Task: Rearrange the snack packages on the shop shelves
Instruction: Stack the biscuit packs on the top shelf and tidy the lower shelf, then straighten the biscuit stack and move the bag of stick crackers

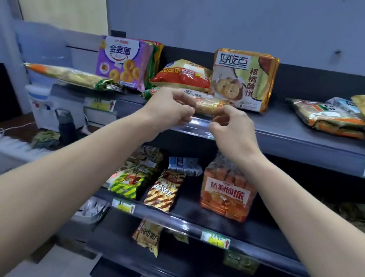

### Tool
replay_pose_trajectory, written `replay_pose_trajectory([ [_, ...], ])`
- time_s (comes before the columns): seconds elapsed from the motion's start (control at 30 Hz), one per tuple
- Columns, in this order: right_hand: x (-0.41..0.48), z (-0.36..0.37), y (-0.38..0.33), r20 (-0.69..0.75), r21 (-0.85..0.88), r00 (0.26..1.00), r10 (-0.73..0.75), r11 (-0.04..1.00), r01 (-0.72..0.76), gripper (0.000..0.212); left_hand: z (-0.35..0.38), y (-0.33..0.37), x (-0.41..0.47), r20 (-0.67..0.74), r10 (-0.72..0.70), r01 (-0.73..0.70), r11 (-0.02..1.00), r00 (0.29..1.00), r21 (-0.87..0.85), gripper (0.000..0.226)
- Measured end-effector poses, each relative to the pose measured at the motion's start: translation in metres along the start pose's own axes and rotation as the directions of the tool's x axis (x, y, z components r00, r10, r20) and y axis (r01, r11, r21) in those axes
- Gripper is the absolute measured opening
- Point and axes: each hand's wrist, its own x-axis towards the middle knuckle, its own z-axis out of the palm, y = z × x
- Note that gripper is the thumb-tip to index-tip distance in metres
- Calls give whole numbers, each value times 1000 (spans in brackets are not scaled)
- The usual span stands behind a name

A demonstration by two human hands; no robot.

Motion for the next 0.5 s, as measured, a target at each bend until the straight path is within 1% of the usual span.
replay_pose_trajectory([
  [0.1,-15,14,-4,40,23,999,-10,1000,9,24,-15,-9,-19,58,-47,45,999,997,24,12],
  [0.23,-29,34,-5,167,25,986,-29,999,26,25,-26,-27,-35,125,-149,135,984,981,118,13],
  [0.4,-35,59,10,325,-18,946,-9,1000,16,27,-27,-59,-42,56,-258,248,958,965,142,9],
  [0.5,-35,74,27,455,-30,890,-3,999,19,31,-23,-83,-47,28,-343,336,932,939,136,9],
])
